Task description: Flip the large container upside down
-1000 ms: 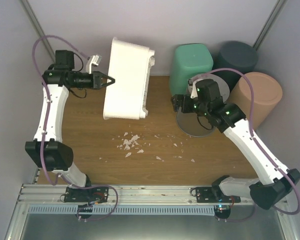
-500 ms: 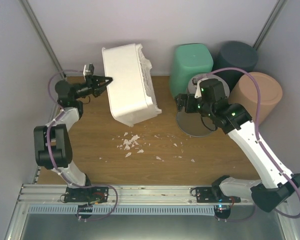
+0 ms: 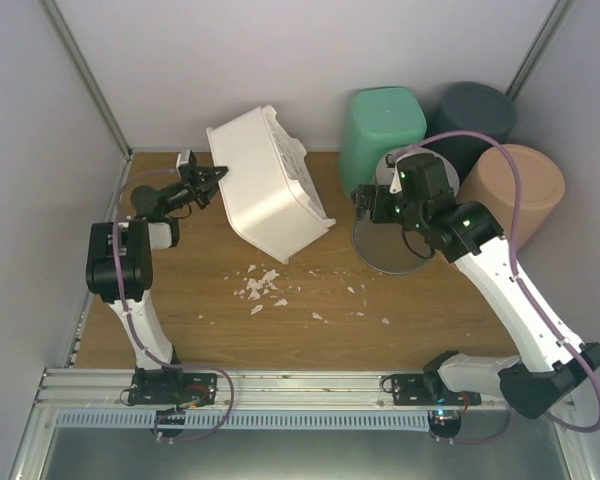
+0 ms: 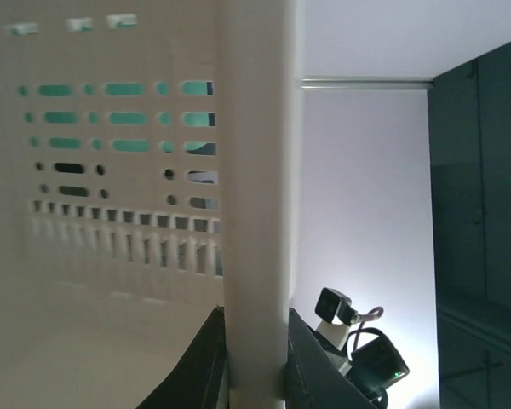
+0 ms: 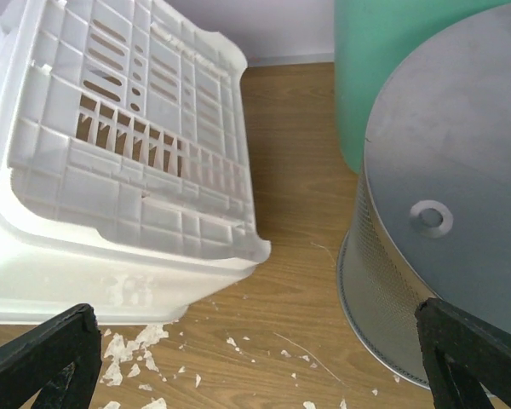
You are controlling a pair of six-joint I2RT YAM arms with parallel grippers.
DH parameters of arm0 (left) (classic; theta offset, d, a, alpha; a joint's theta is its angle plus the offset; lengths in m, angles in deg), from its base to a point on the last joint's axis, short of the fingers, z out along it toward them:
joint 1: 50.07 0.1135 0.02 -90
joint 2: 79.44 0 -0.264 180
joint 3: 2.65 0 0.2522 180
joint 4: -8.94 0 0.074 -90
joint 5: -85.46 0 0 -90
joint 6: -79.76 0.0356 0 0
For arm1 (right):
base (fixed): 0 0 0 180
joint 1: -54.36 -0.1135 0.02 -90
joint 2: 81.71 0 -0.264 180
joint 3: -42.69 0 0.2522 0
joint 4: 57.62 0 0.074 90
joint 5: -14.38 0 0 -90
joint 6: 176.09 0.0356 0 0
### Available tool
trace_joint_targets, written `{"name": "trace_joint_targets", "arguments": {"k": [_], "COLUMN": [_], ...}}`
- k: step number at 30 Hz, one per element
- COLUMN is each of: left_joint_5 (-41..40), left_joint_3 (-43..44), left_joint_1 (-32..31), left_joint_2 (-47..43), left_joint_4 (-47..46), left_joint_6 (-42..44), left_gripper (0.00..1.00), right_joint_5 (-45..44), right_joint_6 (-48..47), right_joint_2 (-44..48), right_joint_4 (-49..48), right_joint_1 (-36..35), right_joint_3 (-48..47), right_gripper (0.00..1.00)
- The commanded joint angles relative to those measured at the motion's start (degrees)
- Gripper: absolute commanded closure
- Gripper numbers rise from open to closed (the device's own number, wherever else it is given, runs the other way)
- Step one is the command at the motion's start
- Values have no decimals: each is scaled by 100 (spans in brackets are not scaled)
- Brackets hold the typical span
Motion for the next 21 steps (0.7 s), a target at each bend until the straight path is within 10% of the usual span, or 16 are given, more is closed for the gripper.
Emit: {"name": "trace_joint_targets", "arguments": {"k": [1, 13, 17, 21], "left_joint_5": [-306, -327, 23, 401], "left_joint_3": [234, 1807, 1609, 1242], "left_joint_1": [-286, -621, -444, -180], "left_joint_2": [321, 1736, 1865, 1854], "left_joint_4": [-1961, -1958, -1956, -1956], "left_joint_6": [-1021, -1603, -1584, -1451], "left_gripper": [100, 97, 58, 41], "right_joint_5": [-167, -249, -258, -236], "right_joint_6": [145, 96, 45, -17], "right_joint_2": [-150, -510, -558, -644], "right_joint_4": [238, 440, 449, 449], "right_joint_1": [11, 13, 14, 16], "right_joint_3": [-234, -531, -568, -663], "right_gripper": [0, 0, 0, 0]}}
